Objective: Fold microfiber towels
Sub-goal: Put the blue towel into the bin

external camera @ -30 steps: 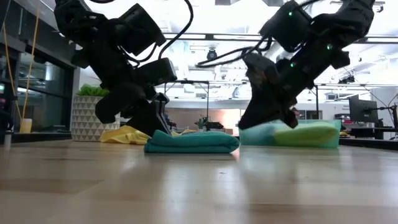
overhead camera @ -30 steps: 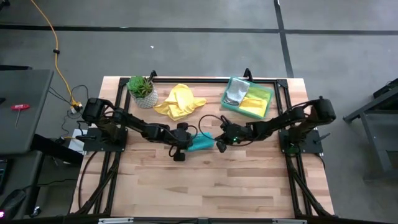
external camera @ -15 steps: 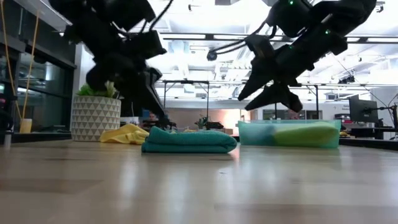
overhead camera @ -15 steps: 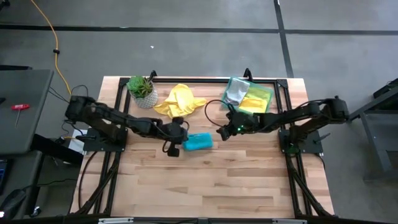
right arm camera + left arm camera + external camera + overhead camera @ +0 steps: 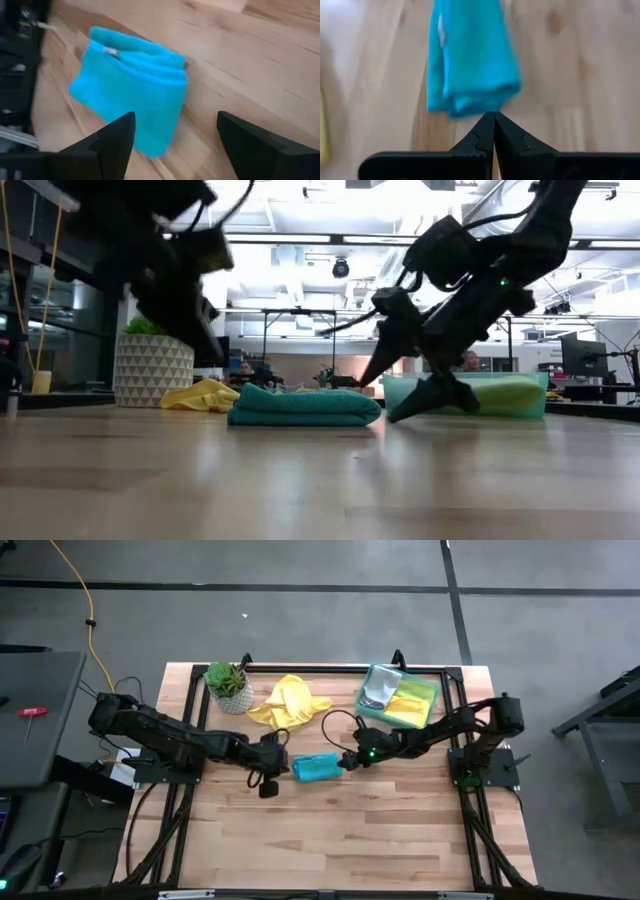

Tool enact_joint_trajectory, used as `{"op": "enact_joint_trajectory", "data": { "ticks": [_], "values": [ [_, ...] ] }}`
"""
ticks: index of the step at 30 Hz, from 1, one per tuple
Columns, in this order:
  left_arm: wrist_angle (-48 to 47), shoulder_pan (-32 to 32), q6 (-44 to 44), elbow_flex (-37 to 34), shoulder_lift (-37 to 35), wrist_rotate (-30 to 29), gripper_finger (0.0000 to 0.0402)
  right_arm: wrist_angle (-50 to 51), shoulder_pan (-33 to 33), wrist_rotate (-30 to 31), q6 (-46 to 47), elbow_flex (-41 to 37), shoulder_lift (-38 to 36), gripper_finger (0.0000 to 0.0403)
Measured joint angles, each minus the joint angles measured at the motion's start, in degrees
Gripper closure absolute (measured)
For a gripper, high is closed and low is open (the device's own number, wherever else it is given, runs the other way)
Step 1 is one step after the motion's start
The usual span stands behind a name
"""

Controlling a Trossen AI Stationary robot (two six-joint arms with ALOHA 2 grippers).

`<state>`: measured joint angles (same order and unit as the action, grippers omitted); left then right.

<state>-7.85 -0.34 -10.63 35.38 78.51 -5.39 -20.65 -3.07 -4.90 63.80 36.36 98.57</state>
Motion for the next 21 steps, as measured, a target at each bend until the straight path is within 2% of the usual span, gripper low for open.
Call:
{"op": "enact_joint_trajectory", "data": {
  "ticks": [3,7,16,21],
  "values": [
    [4.2,-0.2,-4.3,-3.2,2.3,-0.2,0.0401,-3.6,-0.3,-0.3,0.8,0.0,2.1,0.0128],
    [9.9,0.1,-5.3,-5.4,6.0,-2.0,0.0402,-7.1,-0.3,-1.7,2.0,0.0,3.9,0.0128],
    [21.5,1.5,-5.3,-5.3,16.5,-3.3,0.0401,-8.3,0.8,-3.0,5.1,0.3,5.4,0.0128],
    [25.5,1.5,-5.7,-5.3,18.7,-3.8,0.0401,-7.6,1.9,-3.5,5.6,2.5,7.1,0.0128]
  ]
}}
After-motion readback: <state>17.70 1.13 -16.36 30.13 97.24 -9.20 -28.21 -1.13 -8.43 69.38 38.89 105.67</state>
